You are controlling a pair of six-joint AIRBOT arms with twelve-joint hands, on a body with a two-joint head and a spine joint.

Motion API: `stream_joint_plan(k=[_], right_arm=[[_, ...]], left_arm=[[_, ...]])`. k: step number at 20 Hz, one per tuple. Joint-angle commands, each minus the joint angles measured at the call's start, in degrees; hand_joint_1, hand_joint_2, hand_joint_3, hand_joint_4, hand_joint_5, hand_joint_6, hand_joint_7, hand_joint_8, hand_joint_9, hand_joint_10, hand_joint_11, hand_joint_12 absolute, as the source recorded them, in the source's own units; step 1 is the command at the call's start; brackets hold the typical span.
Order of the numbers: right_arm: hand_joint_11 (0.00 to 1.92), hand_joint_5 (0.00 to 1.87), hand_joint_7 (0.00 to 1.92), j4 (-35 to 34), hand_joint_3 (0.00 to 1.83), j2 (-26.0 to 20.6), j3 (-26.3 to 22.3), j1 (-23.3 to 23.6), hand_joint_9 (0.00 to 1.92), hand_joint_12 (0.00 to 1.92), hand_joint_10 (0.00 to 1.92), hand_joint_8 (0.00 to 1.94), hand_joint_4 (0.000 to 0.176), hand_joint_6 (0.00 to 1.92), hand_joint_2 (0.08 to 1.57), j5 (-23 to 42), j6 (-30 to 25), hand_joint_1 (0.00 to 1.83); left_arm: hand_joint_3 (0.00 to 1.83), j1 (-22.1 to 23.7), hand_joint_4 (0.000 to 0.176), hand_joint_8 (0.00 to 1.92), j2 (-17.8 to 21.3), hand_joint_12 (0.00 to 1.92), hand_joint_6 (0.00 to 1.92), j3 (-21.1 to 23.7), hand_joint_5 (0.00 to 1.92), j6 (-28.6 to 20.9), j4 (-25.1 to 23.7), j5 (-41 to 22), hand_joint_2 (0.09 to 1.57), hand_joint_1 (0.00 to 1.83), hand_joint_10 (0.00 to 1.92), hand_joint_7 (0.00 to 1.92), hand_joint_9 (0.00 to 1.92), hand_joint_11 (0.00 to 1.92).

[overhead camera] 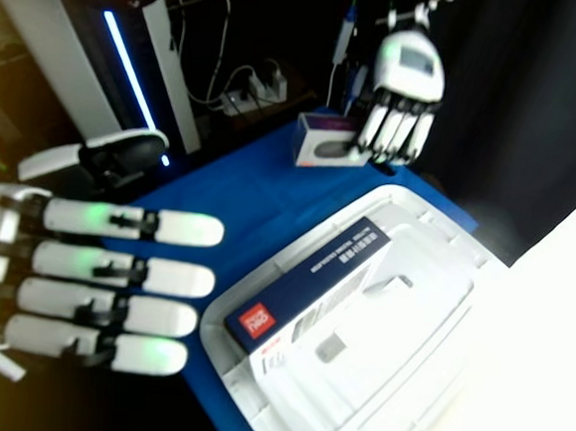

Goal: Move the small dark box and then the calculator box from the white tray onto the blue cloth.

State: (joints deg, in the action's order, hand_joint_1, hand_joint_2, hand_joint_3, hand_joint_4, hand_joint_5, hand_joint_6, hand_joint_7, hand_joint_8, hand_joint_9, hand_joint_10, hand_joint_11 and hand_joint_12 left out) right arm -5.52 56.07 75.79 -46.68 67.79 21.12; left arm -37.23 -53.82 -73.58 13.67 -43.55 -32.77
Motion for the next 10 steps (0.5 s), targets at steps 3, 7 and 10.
stream_joint_plan(k=[3,7,10], right_arm=[[0.16,0.28,0.24,-1.8,0.00,-0.1,0.0,0.7,0.19,0.11,0.00,0.00,0.040,0.01,0.89,6.8,-0.4,0.36],[0.14,0.29,0.25,-1.8,0.01,-0.1,-0.1,0.7,0.18,0.10,0.00,0.00,0.027,0.01,0.90,6.8,-0.4,0.36],[0.15,0.29,0.25,-1.7,0.01,-0.1,-0.1,0.7,0.19,0.11,0.00,0.01,0.024,0.00,0.90,6.8,-0.4,0.35]], left_arm=[[0.00,-1.0,0.000,1.39,-1.3,1.92,0.71,-1.5,0.98,-0.5,4.6,-4.4,1.14,1.25,1.65,0.90,0.76,0.65],[0.00,-1.8,0.000,1.32,-2.3,1.72,0.64,-2.2,1.05,-0.5,4.8,-3.5,1.12,1.26,1.39,0.92,0.70,0.50],[0.00,-2.2,0.000,1.20,-2.4,1.59,0.68,-2.3,1.05,-0.5,4.8,-3.4,1.11,1.25,1.14,0.97,0.78,0.52]])
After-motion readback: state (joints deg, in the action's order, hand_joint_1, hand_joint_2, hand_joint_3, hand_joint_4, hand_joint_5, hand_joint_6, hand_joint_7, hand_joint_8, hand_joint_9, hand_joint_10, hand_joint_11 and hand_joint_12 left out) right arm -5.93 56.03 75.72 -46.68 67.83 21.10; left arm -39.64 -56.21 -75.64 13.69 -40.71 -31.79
